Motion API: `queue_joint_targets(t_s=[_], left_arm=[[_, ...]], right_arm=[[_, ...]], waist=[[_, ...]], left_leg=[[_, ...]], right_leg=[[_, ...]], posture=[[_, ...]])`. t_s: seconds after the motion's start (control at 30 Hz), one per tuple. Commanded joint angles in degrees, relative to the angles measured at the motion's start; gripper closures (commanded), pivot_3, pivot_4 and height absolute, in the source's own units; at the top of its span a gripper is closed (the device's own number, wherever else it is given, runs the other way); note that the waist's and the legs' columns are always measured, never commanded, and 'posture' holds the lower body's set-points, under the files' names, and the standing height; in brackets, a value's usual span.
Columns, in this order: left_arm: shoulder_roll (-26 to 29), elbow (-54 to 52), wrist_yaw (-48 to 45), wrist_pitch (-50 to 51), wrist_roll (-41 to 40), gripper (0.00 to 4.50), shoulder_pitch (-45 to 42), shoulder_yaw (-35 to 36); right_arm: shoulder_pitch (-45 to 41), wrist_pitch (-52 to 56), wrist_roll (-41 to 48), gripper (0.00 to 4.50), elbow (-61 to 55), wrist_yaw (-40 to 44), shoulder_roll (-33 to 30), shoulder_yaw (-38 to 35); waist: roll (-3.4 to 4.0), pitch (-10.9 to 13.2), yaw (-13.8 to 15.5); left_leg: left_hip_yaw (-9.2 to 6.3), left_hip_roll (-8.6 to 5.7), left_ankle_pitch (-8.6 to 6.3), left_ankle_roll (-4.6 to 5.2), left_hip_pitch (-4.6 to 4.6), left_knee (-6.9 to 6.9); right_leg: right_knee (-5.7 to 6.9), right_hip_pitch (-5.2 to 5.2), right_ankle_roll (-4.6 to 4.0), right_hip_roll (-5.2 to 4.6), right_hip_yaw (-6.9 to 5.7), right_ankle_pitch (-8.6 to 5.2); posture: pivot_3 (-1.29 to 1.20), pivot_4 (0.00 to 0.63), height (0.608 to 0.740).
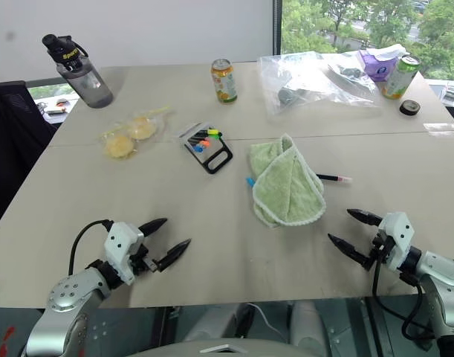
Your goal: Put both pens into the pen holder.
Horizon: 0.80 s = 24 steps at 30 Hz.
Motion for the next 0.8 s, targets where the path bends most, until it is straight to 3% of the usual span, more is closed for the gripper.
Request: queue_joint_targets(t_s=[0.03, 0.47, 0.8], left_arm=[[0.06, 0.50, -0.36, 0.30, -0.16, 0.02, 0.16, -0.38], [0.81, -0.60, -0.54, 0.67, -1.25, 0.02, -1.33, 1.27], [0.68, -2.16, 0.83, 5.77, -2.91, 0.02, -1.58, 1.52]], right_arm=[[-0.84, -0.13, 1.08, 0.00, 0.17, 0.36, -0.48, -1.58], [-2.45, -0.17, 0.83, 0.00, 2.16, -0.34, 0.18, -1.48], [-2.80, 6.30, 0.14, 0.00, 1.58, -3.30, -1.09, -1.29]], waist=[[0.00, 0.00, -0.01], [0.00, 0.01, -0.02], [-0.04, 0.00, -0.17]], left_leg=[[0.00, 0.00, 0.00, 0.00, 0.00, 0.00], [0.01, 0.00, 0.01, 0.00, -0.01, 0.02], [0.05, 0.00, 0.01, 0.00, 0.00, 0.03]], right_leg=[[0.00, 0.00, 0.00, 0.00, 0.00, 0.00], [0.07, 0.00, 0.00, 0.00, 0.01, 0.00], [0.09, 0.00, -0.01, 0.01, 0.05, 0.00]], posture=[[0.00, 0.150, 0.739], [0.00, 0.150, 0.739], [0.00, 0.150, 0.739]])
